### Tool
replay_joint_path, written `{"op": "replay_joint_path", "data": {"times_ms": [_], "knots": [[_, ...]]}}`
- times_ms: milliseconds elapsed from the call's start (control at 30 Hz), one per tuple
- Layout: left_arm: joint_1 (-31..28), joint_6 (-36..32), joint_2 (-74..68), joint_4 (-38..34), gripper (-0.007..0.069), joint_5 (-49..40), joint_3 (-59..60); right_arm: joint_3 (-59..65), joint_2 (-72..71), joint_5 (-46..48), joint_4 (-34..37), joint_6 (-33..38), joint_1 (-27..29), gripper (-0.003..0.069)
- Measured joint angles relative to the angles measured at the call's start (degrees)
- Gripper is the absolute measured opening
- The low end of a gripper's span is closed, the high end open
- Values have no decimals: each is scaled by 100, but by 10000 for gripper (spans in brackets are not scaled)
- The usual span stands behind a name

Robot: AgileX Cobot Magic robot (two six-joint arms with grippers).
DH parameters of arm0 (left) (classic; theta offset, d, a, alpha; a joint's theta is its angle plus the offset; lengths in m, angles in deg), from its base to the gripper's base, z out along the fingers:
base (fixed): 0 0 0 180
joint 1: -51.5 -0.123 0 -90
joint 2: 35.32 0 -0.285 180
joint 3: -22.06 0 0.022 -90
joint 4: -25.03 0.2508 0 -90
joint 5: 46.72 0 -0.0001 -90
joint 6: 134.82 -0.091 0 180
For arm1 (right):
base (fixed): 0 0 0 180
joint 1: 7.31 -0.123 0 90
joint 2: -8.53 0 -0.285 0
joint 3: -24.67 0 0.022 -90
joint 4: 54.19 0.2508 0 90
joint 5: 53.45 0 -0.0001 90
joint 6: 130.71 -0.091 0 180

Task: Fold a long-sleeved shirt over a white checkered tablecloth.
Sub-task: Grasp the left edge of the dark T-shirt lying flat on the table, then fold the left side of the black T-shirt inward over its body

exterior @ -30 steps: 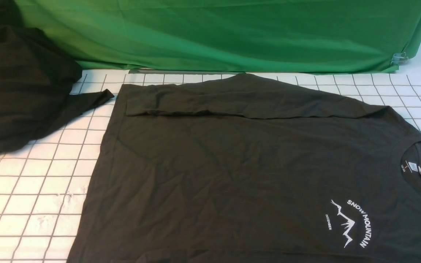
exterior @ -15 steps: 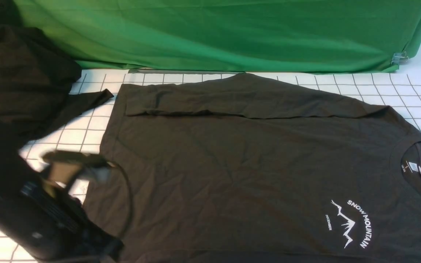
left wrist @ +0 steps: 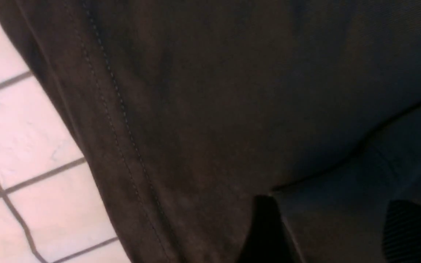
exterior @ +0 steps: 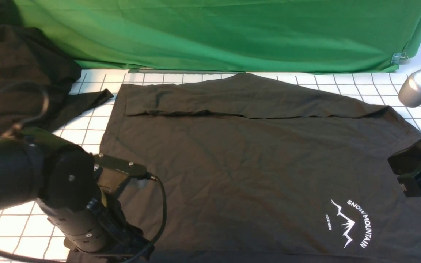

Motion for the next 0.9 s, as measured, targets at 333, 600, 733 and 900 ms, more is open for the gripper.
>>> {"op": "replay_joint_path", "data": {"times_ms": [333, 600, 733, 900], "knots": [[0, -198, -460, -149, 448, 47, 0, 0, 0, -104, 0, 3, 0, -1], [0, -372, -464, -333, 104, -2, 0, 0, 0, -105, 4, 3, 0, -1], [0, -834, -464, -593, 22, -55, -20, 0, 0, -110, 4, 3, 0, -1], [0, -1002, -352, -673, 17, -624, -484, 0, 0, -123, 4, 3, 0, 0]]}}
